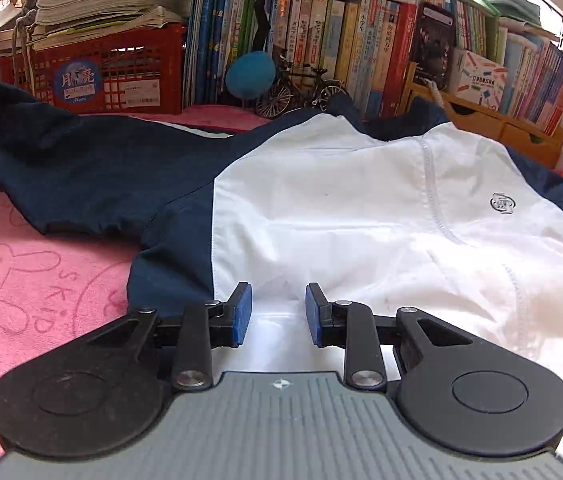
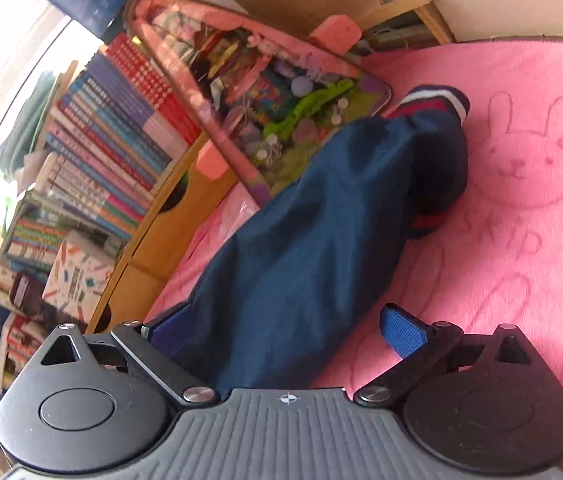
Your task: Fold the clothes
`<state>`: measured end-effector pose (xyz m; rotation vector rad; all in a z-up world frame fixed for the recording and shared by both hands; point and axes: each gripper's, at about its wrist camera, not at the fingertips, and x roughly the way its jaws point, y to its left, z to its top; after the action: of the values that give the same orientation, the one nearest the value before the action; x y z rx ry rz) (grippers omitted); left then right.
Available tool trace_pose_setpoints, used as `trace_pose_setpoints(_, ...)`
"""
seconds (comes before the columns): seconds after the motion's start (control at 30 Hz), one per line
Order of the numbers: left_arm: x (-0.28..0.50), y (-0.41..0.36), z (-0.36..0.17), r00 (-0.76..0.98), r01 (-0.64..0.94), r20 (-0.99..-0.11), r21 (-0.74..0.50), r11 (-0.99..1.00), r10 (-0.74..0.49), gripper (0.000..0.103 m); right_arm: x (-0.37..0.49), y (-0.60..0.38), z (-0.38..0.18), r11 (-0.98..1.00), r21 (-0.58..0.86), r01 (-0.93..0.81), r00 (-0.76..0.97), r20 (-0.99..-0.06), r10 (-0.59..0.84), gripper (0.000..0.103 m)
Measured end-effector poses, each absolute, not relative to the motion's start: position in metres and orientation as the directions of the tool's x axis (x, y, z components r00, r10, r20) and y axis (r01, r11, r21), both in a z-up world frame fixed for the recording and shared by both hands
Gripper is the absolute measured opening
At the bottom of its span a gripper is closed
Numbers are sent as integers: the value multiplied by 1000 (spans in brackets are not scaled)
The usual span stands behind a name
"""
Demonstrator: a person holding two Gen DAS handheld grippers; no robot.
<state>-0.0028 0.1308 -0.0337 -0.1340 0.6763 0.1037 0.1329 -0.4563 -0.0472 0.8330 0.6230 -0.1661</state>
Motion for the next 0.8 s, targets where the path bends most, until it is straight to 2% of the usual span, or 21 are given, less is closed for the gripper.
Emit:
trace_pose_setpoints(0.03,-5,130,-34,777,-144,-624,-53,988,80,28,140,-462,-46,674,635,377,813,-576,88,63)
trace_pose_setpoints(0.07,-6,128,-35,777,-151,-618,-1,989,118,28,147,-467,-44,677,630,381,815,-575,76,14)
trace_pose_setpoints(0.1,-7,125,-36,777,-157,-610,53,986,156,29,153,-472,-43,679,625,385,817,-574,64,11)
trace_pose_setpoints(0.17,-9,120,-38,775,-169,-588,161,972,232,35,159,-482,-31,697,616,366,840,-542,38,11)
trace_pose_setpoints(0.23,-9,123,-38,773,-182,-589,150,972,235,37,147,-489,-6,745,591,311,888,-459,-7,11)
trace_pose_setpoints(0.27,-9,125,-37,772,-188,-591,142,972,235,43,141,-497,0,756,565,331,886,-463,-42,11)
trace_pose_setpoints(0.37,-10,130,-37,768,-207,-596,117,971,235,54,126,-523,6,759,476,444,833,-530,-155,19)
trace_pose_setpoints(0.47,-10,136,-37,764,-225,-601,91,970,234,56,110,-533,2,766,300,568,721,-630,-288,26)
trace_pose_setpoints(0.5,-10,137,-37,763,-231,-603,83,969,234,57,112,-527,4,774,293,562,717,-639,-279,27)
trace_pose_setpoints(0.53,-11,139,-37,762,-238,-604,75,968,234,58,117,-517,7,784,310,538,728,-639,-247,35)
trace_pose_setpoints(0.57,-11,141,-37,761,-244,-606,66,968,233,58,121,-507,10,794,326,513,739,-639,-215,55)
trace_pose_setpoints(0.63,-11,144,-37,758,-256,-609,50,965,232,58,130,-487,17,810,360,463,757,-636,-150,72)
trace_pose_setpoints(0.73,-11,142,-37,757,-258,-607,61,964,241,58,144,-456,27,827,410,385,777,-627,-51,76)
trace_pose_setpoints(0.8,-10,141,-37,756,-259,-607,69,964,246,59,153,-436,34,833,442,333,785,-619,15,89)
